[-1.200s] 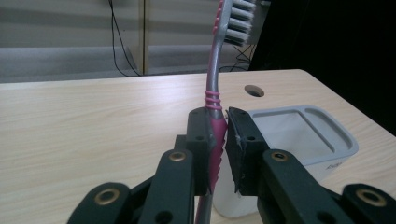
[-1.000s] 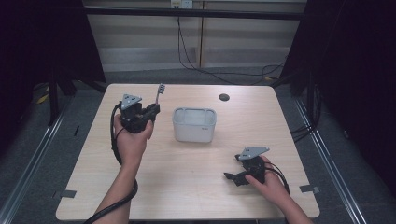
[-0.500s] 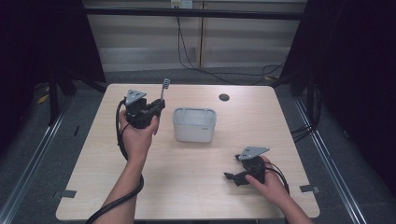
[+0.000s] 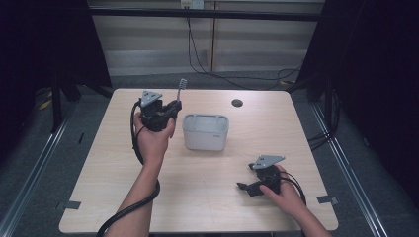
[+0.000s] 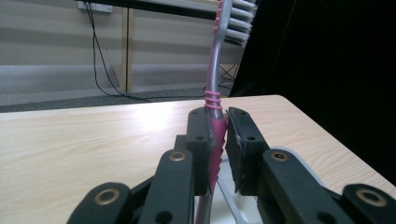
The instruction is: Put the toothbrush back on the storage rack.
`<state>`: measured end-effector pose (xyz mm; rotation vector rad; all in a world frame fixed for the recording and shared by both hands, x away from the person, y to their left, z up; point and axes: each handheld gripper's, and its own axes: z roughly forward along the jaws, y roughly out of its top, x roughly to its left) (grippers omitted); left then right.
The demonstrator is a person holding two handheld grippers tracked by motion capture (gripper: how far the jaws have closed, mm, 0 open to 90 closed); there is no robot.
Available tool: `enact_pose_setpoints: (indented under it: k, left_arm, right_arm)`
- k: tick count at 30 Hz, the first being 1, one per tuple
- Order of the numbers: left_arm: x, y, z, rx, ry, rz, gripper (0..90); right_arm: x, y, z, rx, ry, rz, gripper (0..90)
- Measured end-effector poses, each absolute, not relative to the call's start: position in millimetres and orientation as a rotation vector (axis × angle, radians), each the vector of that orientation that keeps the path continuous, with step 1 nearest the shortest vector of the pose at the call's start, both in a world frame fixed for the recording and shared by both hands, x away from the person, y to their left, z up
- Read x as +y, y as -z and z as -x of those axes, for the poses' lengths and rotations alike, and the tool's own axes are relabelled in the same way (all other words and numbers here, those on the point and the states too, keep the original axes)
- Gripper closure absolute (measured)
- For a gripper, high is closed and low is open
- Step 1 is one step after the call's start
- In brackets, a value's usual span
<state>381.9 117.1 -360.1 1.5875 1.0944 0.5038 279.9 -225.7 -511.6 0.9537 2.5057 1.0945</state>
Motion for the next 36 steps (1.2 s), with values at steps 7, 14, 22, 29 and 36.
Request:
enact_pose_setpoints:
  k: [7,14,22,29,36]
  left_arm:
    - [110,358,-386,1.077,-0.507,-1.579,79.8]
    - [102,355,-388,1.060,-0.505,-1.574,79.8]
    - [96,354,-392,1.056,-0.499,-1.572,79.8]
    - [92,355,-395,1.052,-0.496,-1.572,79.8]
    - [89,354,-397,1.051,-0.496,-1.578,79.8]
  right_arm:
    - [-226,512,-280,2.506,-1.094,-0.954,13.5]
    - [-226,512,-280,2.504,-1.095,-0.956,13.5]
    - [-226,512,-280,2.504,-1.095,-0.956,13.5]
    - [-226,512,-280,2.504,-1.095,-0.956,13.5]
    - [-226,512,-280,2.504,-1.095,-0.956,13.5]
